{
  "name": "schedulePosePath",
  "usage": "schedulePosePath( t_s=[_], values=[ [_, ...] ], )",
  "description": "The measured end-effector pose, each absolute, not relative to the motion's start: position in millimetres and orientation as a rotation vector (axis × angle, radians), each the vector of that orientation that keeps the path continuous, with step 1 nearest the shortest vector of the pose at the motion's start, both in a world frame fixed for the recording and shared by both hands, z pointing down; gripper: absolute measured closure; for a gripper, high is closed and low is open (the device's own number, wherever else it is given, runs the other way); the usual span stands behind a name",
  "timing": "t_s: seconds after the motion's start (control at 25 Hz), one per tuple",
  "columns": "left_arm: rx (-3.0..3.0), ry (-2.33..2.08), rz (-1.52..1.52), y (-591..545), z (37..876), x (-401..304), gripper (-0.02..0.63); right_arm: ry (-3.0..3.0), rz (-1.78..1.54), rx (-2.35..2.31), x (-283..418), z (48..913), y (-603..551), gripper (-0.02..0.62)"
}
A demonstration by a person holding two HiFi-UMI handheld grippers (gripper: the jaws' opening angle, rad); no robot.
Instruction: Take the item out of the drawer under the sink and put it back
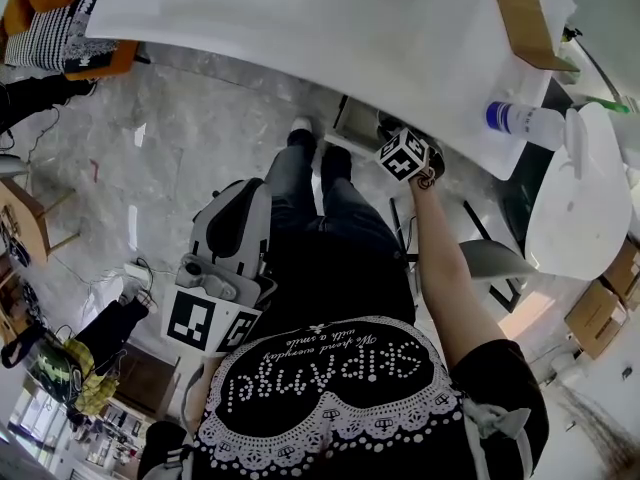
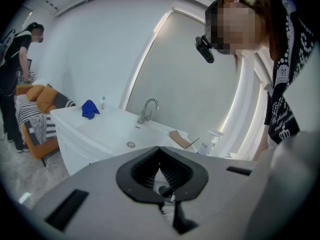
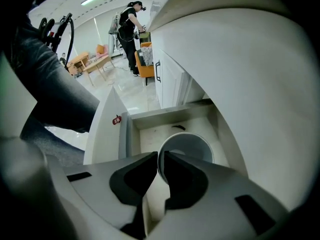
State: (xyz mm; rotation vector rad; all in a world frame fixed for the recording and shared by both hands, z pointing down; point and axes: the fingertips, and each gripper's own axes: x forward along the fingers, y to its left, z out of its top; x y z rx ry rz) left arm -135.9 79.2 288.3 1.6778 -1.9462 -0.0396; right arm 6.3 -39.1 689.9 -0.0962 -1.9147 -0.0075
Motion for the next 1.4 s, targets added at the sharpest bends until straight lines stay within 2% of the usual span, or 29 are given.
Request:
schedulePosePath(
  t_s=[0.64,1.4],
  values=[
    [1.686,-1.983,-0.096,86,281,-138,0.603,-1.954,-0.042,-0.099,-2,668,-35,0.566],
    [1.846,-1.999,-0.224,56,254,-118,0.603,-2.214,-0.028,0.111,12,565,-23,0.578]
  ],
)
